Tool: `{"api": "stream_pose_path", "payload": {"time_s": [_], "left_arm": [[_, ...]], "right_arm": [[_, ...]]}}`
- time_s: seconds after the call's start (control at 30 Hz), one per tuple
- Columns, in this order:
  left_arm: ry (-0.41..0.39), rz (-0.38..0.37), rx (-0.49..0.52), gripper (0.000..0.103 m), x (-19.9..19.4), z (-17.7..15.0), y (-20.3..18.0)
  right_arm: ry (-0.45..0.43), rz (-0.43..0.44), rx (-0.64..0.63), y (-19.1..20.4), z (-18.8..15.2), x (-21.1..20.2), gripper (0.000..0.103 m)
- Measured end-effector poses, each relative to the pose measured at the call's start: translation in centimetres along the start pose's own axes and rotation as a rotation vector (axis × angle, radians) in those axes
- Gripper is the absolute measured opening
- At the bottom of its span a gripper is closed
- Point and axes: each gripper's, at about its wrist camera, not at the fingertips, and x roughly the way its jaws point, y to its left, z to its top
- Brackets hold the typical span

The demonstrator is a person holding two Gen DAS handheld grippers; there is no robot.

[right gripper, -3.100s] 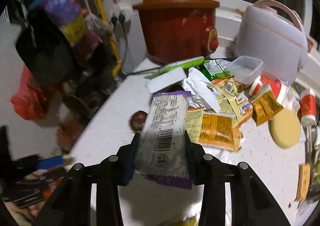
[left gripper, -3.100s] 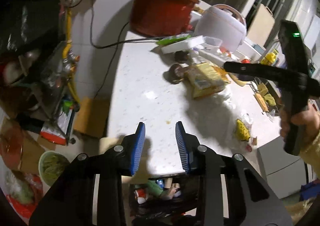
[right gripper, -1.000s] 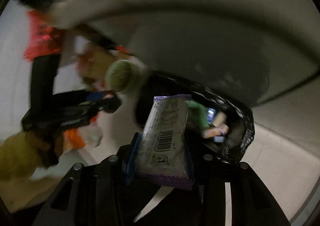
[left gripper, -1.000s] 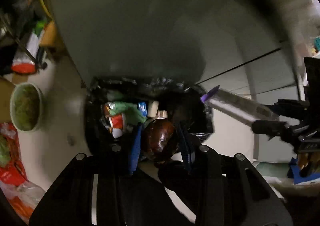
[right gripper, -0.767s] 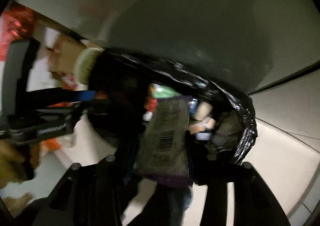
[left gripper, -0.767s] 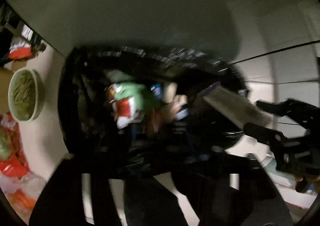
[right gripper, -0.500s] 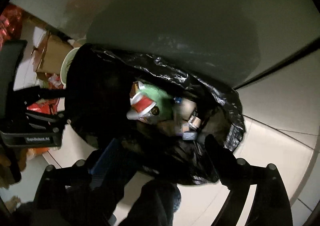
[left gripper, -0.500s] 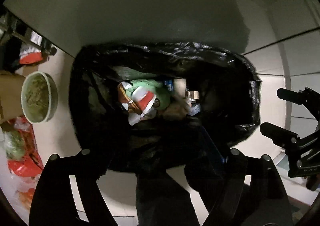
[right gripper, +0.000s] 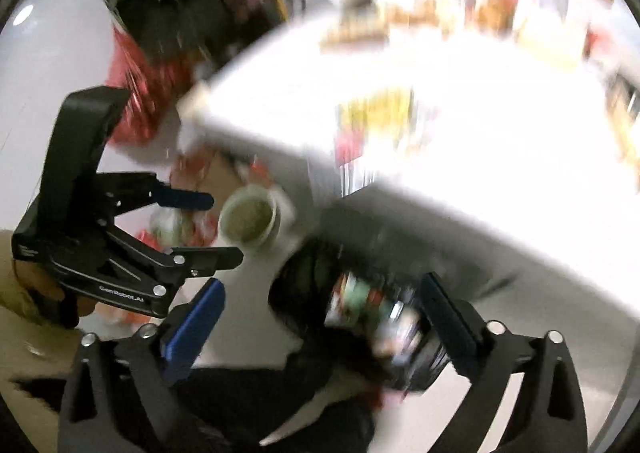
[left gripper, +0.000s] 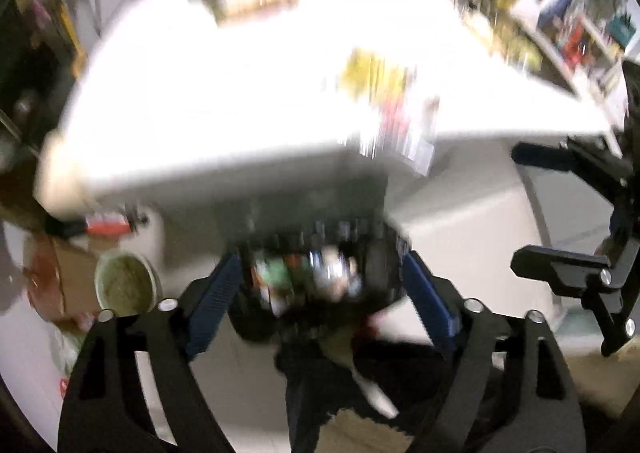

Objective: Collect trash

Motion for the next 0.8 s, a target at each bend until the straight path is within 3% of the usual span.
{"api": "stream_pose_path", "payload": {"time_s": [0.17, 0.23, 0.4, 0.53, 0.8], "left_arm": [[-0.257, 0.106, -0.027, 0.089, -5.6, 5.9, -0.4], [-0.305, 0.142, -0.035, 0.089, -6.6, 7.7, -0.3], [-0.422, 0.248, -0.044, 0.089, -9.0, 11.8, 0.4], [-0.463, 0.25, -0.088, 0.089, -10.8, 13.8, 1.1], [-0.573, 0.266, -0.129, 0.089, -14.5, 15.5, 1.2]], "right_arm": [[-0.245, -0.154, -0.009, -0.1, 5.4, -7.3, 0.097], [-0.35, -0.267, 0.009, -0.7, 7.6, -9.6, 0.098], [-0.493, -0.538, 0.067, -1.5, 11.8, -12.7, 0.098], [-0.564, -0.559, 0.111, -2.2, 13.5, -13.7, 0.098], [-0.617, -0.537, 0.152, -1.5, 14.6, -15.9, 0.098]]}}
